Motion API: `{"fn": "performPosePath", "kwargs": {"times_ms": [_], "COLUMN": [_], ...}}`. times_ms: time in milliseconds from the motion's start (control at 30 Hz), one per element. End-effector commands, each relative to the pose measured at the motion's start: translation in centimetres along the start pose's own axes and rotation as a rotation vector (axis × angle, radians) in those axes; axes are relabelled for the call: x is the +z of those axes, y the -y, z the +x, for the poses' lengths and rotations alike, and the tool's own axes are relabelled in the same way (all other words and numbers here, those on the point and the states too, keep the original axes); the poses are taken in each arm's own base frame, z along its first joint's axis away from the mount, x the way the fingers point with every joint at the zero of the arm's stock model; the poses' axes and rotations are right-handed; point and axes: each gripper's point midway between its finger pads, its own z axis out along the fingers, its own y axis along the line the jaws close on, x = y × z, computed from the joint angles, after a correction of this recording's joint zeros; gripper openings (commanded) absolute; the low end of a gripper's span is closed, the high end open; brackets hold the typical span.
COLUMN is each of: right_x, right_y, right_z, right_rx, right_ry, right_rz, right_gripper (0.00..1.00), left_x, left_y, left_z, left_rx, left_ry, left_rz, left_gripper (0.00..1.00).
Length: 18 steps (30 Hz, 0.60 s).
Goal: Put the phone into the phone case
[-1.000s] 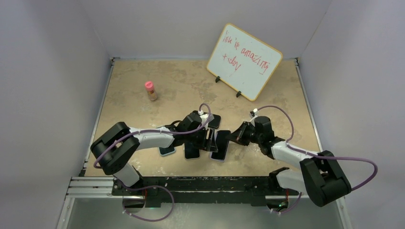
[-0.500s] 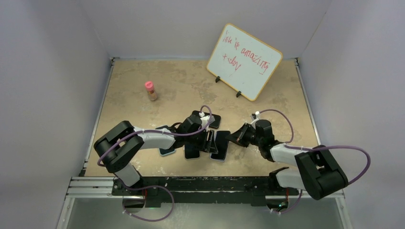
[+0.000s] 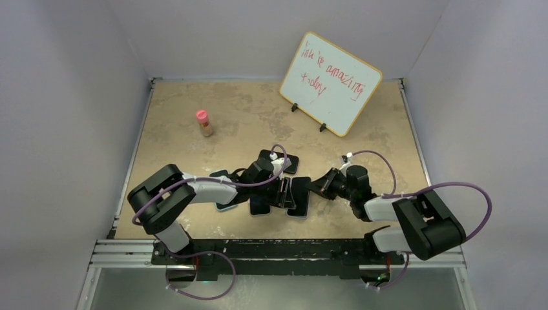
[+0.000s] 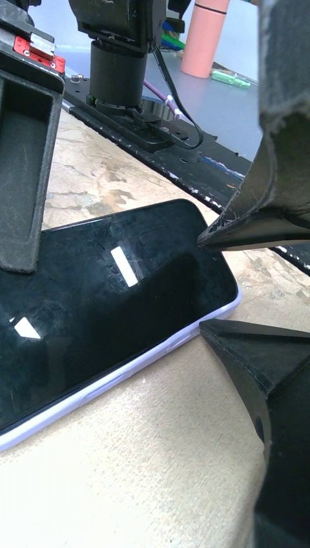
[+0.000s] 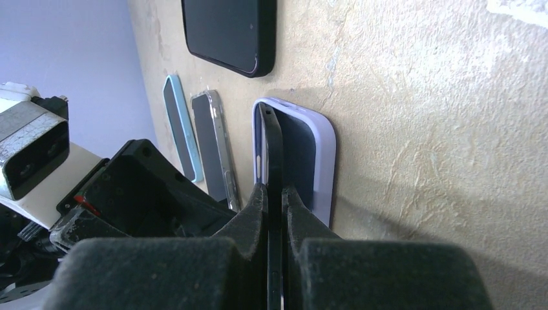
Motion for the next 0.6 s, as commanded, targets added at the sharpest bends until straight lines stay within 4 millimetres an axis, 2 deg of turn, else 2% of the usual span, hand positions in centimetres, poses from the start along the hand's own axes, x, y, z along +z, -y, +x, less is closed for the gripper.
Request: {"fn": "performPosePath", "kwargs": {"times_ms": [0, 100, 367, 500, 567], "right_x": [-0.1, 0.0, -0.7, -1.1, -1.4], "right_y": [1.6, 1.9, 3.5, 2.8, 2.4], "right_z": [0.8, 0.9, 0.4, -0.5, -0.9], "right_rx": [-0.054, -0.068, -0.134, -0.190, -0.215], "right_ry": [-0.016, -0.024, -0.026, -0.020, -0.024], "right_rz": [0.038, 0.050, 0.181, 0.216, 0.233], "right_gripper": [0.00, 0.00, 0.14, 0.20, 0.26], "left_x": [0.6, 0.9, 0.6, 0.6, 0.4], "left_y": [3.2, 3.2, 3.1, 2.8, 2.7], "left_z": [-0.2, -0.2, -0.5, -0.7, -0.8], "left_rx": [0.032, 0.032, 0.044, 0.043, 0.041], "left_ry": [0.021, 0.015, 0.030, 0.039, 0.047], "left_rz": [0.118, 0.117, 0.097, 0.078, 0.069], "left_gripper": [0.43, 0.43, 0.42, 0.43, 0.43]}}
